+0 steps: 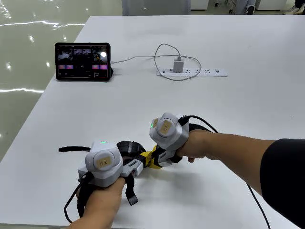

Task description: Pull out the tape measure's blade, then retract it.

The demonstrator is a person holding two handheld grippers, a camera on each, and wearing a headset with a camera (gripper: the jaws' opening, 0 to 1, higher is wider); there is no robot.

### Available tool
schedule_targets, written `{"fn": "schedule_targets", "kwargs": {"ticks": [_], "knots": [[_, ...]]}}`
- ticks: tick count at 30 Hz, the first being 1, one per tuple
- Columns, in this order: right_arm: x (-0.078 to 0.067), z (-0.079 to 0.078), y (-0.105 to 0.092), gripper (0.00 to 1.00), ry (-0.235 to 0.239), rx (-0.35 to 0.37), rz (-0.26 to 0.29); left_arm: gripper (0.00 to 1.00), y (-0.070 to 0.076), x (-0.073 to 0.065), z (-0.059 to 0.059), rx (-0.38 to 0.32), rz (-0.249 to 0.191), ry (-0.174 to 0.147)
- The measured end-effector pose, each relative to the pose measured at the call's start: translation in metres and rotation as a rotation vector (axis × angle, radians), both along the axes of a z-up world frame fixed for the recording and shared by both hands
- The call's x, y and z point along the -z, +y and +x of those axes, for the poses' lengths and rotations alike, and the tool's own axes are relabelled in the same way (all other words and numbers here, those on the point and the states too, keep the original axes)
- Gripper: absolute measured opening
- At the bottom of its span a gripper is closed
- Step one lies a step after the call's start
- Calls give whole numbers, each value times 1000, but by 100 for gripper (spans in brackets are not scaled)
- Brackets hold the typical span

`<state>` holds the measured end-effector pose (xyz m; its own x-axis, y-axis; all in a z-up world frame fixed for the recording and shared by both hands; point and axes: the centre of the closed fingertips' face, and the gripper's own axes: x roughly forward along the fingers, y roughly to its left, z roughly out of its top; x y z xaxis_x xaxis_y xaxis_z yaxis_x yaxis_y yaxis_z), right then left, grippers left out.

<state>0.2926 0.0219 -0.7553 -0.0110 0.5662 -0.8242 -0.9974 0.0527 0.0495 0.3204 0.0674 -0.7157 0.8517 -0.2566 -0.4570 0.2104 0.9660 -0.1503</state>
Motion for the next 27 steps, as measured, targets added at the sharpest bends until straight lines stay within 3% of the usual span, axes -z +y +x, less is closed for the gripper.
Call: {"fn": "schedule_targets", "kwargs": {"ticks": [9, 19, 27], "knots": [[0, 0, 1, 11, 2, 4, 7, 61, 0, 1, 1, 1, 1, -2], [1, 0, 1, 12, -28, 6, 11, 63, 0, 0, 1, -2, 11, -16], [0, 0, 0, 12, -45, 35, 17, 64, -1, 0, 1, -4, 12, 25]]}}
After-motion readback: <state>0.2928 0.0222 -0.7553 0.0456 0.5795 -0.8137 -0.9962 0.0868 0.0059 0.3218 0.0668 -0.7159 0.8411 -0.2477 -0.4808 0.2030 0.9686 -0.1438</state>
